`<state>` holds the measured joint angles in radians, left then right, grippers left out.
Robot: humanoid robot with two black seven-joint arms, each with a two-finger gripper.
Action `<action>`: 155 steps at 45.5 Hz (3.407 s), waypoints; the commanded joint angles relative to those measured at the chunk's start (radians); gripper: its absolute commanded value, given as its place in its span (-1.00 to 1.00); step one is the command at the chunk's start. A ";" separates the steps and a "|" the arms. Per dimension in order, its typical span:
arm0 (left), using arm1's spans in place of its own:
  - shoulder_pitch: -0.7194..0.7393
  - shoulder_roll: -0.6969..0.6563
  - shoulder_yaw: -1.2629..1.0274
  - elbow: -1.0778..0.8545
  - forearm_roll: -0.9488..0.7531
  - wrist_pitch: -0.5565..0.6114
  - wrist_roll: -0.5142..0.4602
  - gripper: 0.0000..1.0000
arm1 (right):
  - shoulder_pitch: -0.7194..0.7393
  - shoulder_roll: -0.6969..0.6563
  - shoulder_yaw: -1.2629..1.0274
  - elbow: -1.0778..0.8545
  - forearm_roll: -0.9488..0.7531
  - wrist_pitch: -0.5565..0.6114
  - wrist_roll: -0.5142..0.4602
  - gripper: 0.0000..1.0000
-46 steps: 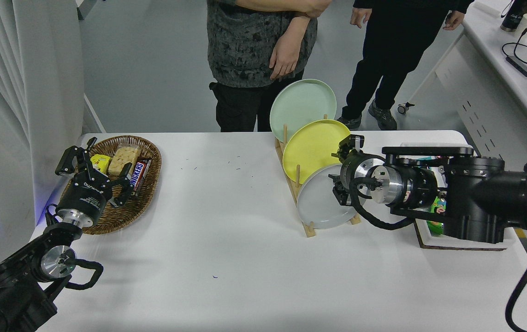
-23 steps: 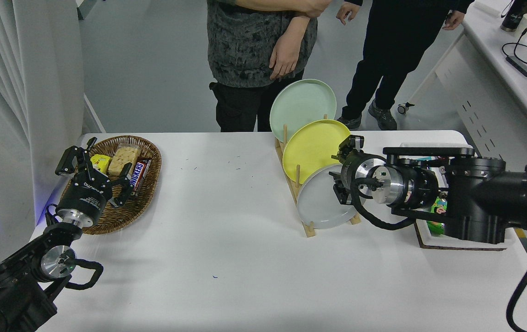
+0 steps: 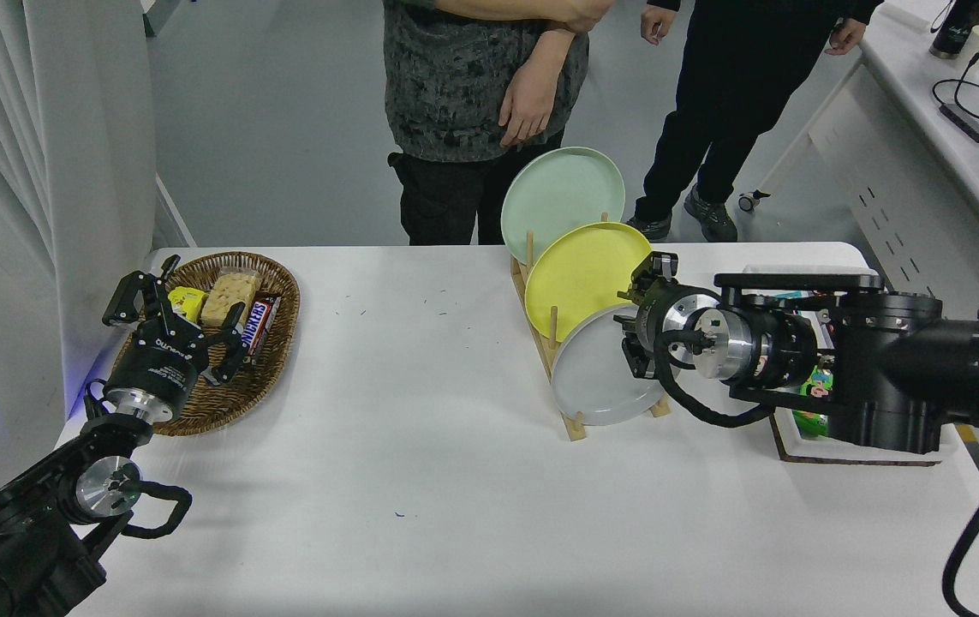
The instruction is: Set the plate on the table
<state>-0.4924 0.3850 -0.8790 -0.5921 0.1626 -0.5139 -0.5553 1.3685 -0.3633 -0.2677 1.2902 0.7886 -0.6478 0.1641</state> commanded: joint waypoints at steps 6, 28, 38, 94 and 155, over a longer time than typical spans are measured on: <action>0.000 0.000 0.000 0.000 -0.001 0.000 0.000 0.96 | 0.003 -0.011 -0.001 0.000 0.001 -0.001 0.000 -0.70; 0.000 0.000 0.000 0.000 0.000 0.000 0.000 0.96 | 0.006 -0.011 -0.001 0.003 0.001 0.000 -0.002 -0.87; 0.000 0.000 0.000 0.000 0.000 0.000 0.000 0.95 | 0.008 -0.028 -0.001 0.007 0.001 -0.001 -0.002 -0.89; 0.000 0.000 0.000 0.000 0.000 0.000 0.000 0.96 | 0.169 -0.186 -0.005 0.096 0.009 0.003 -0.089 -1.00; 0.000 0.000 0.003 0.000 0.000 0.000 0.000 0.96 | 0.607 -0.129 -0.892 0.260 0.958 0.821 0.015 -1.00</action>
<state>-0.4924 0.3850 -0.8767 -0.5921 0.1621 -0.5139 -0.5553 1.9313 -0.5620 -0.9622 1.4167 1.3914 0.0641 0.0842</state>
